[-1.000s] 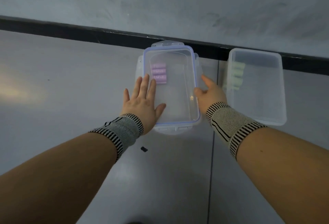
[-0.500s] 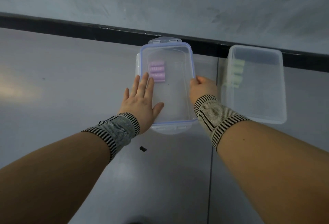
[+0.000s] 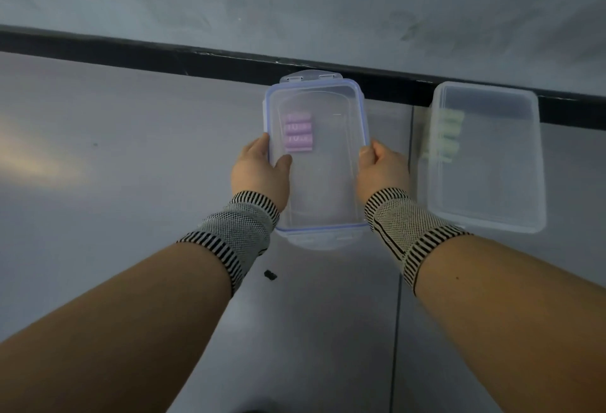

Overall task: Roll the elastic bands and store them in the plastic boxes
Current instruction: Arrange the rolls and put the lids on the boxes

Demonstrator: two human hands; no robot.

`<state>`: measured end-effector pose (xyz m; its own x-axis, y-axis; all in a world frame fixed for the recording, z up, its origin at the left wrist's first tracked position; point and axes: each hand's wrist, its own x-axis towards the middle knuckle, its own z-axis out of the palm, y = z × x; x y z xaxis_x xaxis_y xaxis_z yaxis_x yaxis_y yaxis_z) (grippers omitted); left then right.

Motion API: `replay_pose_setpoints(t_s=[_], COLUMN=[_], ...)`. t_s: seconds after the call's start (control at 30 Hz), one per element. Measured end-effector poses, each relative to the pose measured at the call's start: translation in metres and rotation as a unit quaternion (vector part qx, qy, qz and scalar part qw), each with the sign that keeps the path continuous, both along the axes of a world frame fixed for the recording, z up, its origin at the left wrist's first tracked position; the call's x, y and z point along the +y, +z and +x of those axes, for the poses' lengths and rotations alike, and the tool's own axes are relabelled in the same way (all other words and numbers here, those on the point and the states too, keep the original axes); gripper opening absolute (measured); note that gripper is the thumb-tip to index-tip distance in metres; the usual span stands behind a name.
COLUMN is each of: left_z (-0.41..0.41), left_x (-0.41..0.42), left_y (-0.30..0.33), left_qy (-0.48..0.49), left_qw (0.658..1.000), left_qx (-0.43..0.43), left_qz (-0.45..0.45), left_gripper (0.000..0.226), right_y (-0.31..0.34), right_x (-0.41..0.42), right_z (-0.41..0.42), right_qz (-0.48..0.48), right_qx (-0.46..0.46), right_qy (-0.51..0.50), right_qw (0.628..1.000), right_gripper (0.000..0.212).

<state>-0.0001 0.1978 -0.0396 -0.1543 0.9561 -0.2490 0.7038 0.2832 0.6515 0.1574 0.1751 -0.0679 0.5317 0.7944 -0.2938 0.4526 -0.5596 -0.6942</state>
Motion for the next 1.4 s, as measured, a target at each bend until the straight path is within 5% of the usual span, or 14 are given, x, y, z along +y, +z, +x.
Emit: replay_pose_setpoints(t_s=[0.2,0.43,0.73,0.83,0.97,1.13,1.4], left_z=[-0.003,-0.03,-0.021,-0.019,-0.016,-0.012,-0.017], left_x=[0.007,0.008,0.01,0.007,0.006,0.002,0.002], left_y=[-0.003,-0.001,0.017,0.017,0.018,0.025,0.02], left_qy=[0.065,0.092,0.062,0.052,0.085,0.139,0.153], left_qw=[0.989,0.98,0.994,0.993,0.981,0.921,0.907], left_qx=[-0.123,-0.133,-0.078,-0.087,-0.162,-0.344,-0.37], left_qz=[-0.044,-0.12,-0.052,-0.058,-0.063,-0.122,-0.13], left_gripper=[0.054,0.058,0.032,0.032,0.029,0.023,0.023], right_y=[0.005,0.014,0.015,0.019,0.022,0.028,0.032], right_x=[0.002,0.001,-0.003,-0.011,-0.014,-0.013,-0.007], right_z=[0.004,0.016,0.018,0.02,0.021,0.025,0.022], right_qz=[-0.005,-0.037,-0.046,-0.042,-0.049,-0.054,-0.013], right_qx=[0.028,0.093,0.061,0.038,0.061,0.076,0.071], right_qy=[0.012,-0.021,-0.012,-0.017,-0.014,0.01,-0.015], right_qw=[1.0,0.995,0.997,0.998,0.997,0.996,0.997], right_gripper=[0.031,0.062,0.032,0.043,0.046,0.051,0.045])
